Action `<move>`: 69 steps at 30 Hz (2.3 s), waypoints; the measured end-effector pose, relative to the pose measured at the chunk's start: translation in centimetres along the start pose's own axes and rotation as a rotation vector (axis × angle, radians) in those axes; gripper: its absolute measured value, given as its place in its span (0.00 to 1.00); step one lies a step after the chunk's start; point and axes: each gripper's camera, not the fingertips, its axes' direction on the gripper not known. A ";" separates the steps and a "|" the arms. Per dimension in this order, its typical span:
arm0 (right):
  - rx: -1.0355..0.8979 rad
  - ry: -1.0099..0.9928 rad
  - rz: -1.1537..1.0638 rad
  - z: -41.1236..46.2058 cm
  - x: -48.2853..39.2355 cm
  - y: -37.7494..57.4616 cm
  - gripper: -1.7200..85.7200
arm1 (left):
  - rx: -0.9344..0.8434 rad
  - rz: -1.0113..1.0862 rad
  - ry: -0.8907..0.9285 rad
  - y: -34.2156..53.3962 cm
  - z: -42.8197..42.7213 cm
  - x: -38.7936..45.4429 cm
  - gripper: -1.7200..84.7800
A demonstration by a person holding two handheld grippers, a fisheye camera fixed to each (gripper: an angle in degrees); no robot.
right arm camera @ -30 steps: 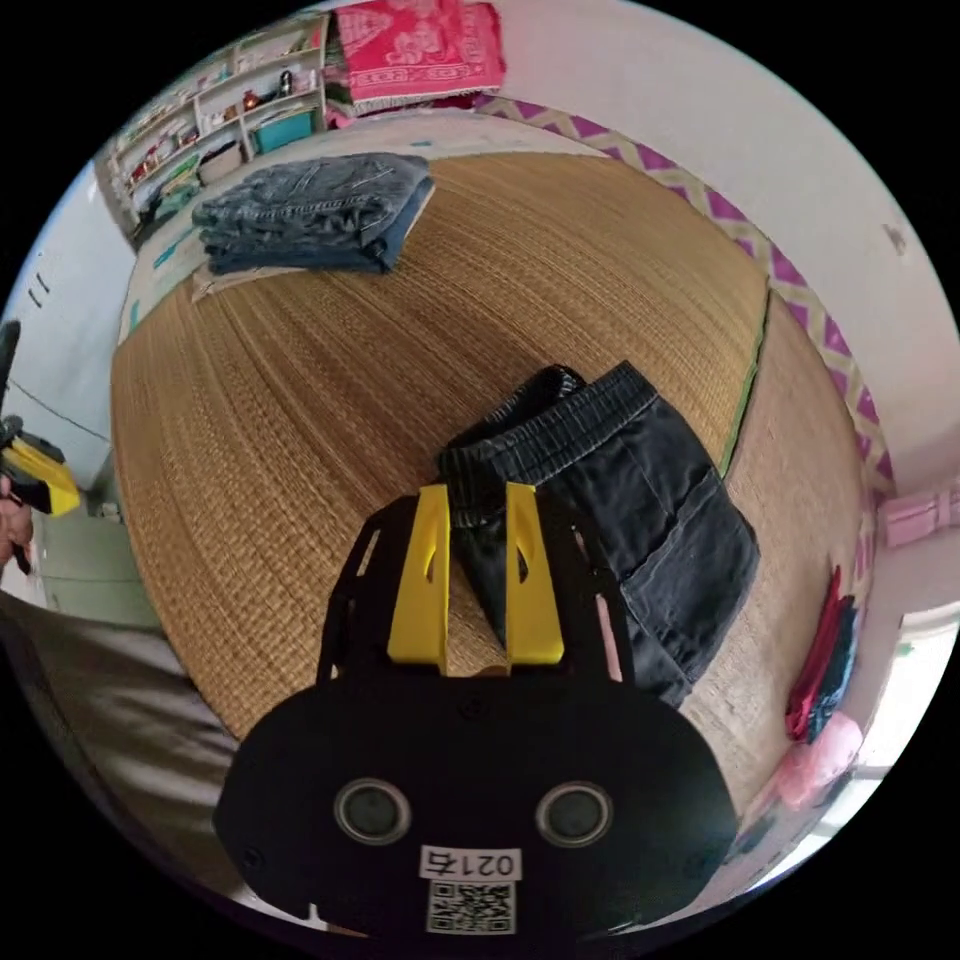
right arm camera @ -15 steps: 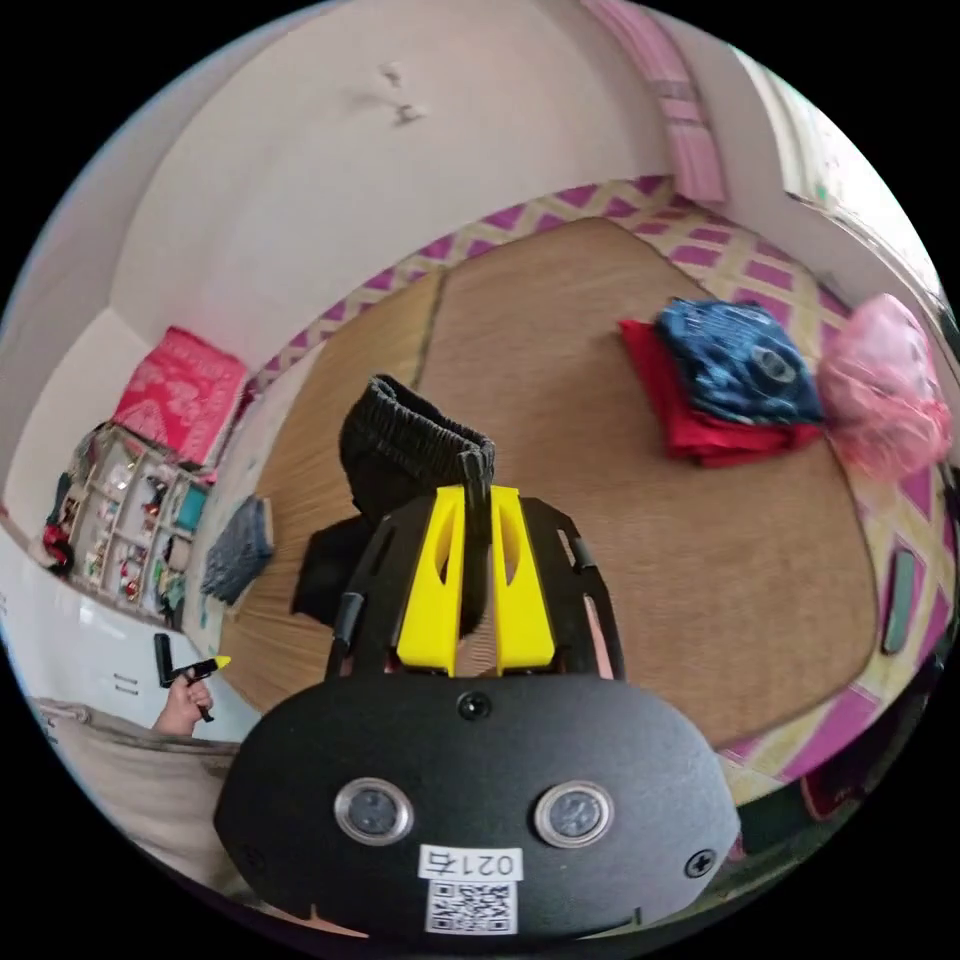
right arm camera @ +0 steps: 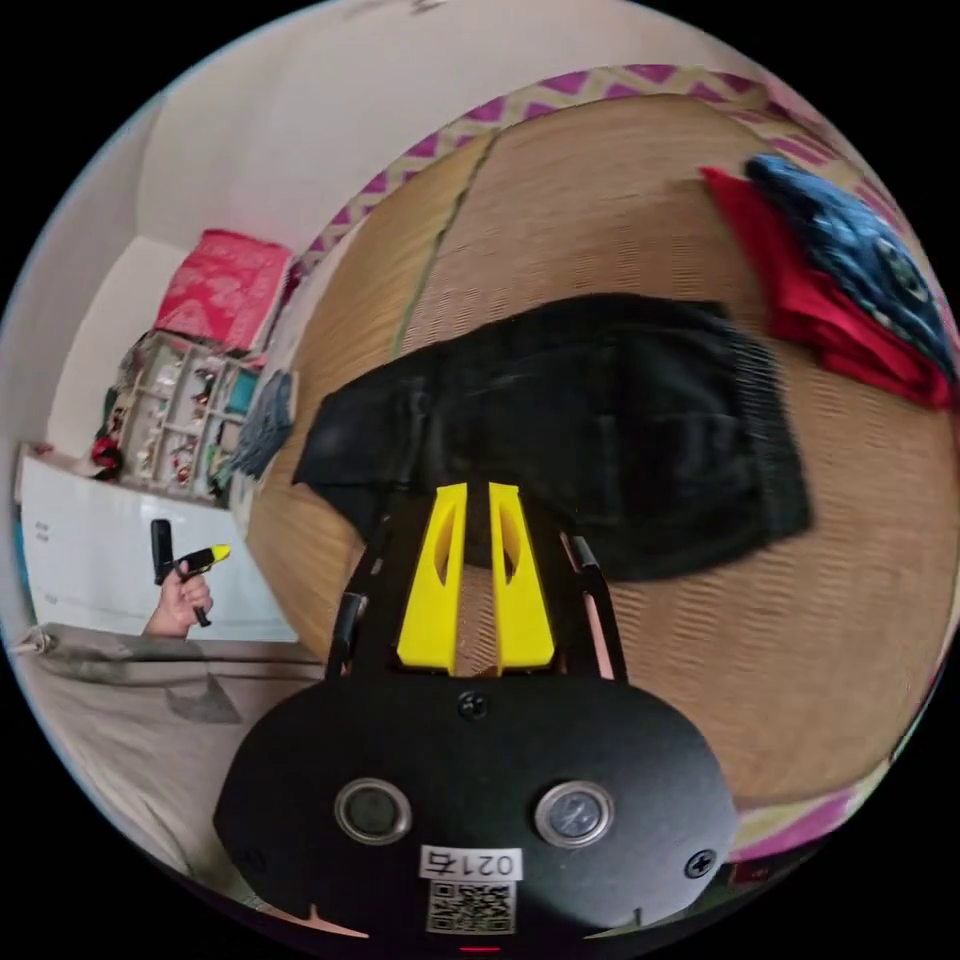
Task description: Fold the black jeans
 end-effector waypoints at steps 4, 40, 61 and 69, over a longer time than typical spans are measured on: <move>-0.094 -0.068 -0.019 8.8 -1.1 -2.4 0.10 | -0.019 0.021 -0.042 1.5 -1.7 2.1 0.01; 0.041 -0.160 -0.185 24.9 -30.7 -8.9 0.06 | -0.101 -0.022 0.042 4.8 -28.1 -21.7 0.01; -0.038 0.006 -0.123 22.7 -21.5 -2.8 0.10 | -0.145 0.038 0.119 0.0 -32.3 -20.3 0.01; 0.142 0.496 0.037 5.9 -2.2 -0.3 0.12 | -0.230 0.147 0.098 -8.3 -21.9 -5.1 0.01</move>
